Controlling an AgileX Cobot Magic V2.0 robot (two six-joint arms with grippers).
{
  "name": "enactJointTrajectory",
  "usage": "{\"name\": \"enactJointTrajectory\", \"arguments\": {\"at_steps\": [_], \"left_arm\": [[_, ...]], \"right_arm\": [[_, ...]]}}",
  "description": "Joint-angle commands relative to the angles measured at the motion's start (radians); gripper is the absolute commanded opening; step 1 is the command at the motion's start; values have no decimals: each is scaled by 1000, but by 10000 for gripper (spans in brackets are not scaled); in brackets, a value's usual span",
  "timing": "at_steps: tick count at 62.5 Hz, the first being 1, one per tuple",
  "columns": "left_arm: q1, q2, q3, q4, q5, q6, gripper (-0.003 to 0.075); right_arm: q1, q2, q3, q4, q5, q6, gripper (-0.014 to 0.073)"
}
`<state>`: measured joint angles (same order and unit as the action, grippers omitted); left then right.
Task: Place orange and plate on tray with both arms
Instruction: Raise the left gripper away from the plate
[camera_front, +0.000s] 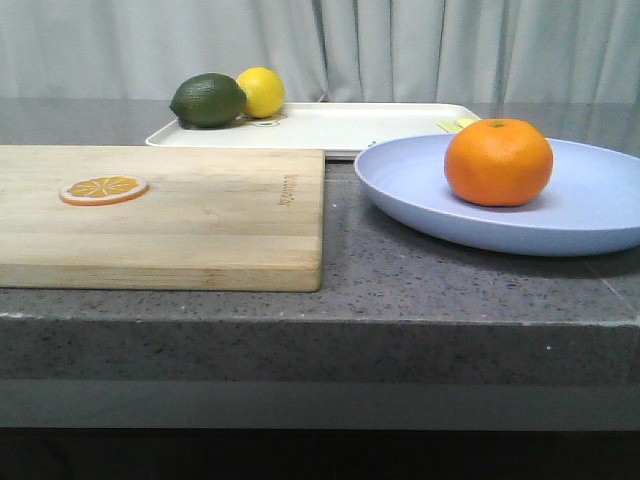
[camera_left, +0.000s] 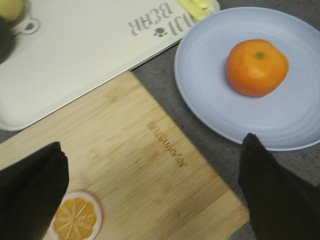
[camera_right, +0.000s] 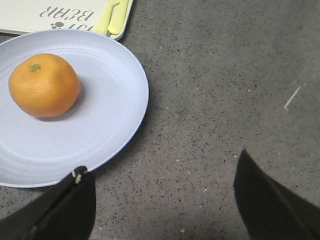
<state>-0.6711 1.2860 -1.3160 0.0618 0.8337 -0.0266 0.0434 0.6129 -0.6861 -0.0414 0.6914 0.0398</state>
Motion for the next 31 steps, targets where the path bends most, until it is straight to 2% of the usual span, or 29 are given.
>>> {"name": "enactJointTrajectory", "arguments": {"at_steps": [1,11,18,31], "left_arm": [[48,-139,73,-8,-72,-11,673],[114,-316,239,-20,-59,-11,673],[124,-423,325,-25,-59,-11,673],[124,-559,424,-76,-59,-11,673]], "right_arm": [[-5,5,-36,-20,-58,-7,581],[-5,6,-36,-19,6,8,581],[-5,22,-36,-12,89,45,581],[-5,107,-39,134,164,62,581]]}}
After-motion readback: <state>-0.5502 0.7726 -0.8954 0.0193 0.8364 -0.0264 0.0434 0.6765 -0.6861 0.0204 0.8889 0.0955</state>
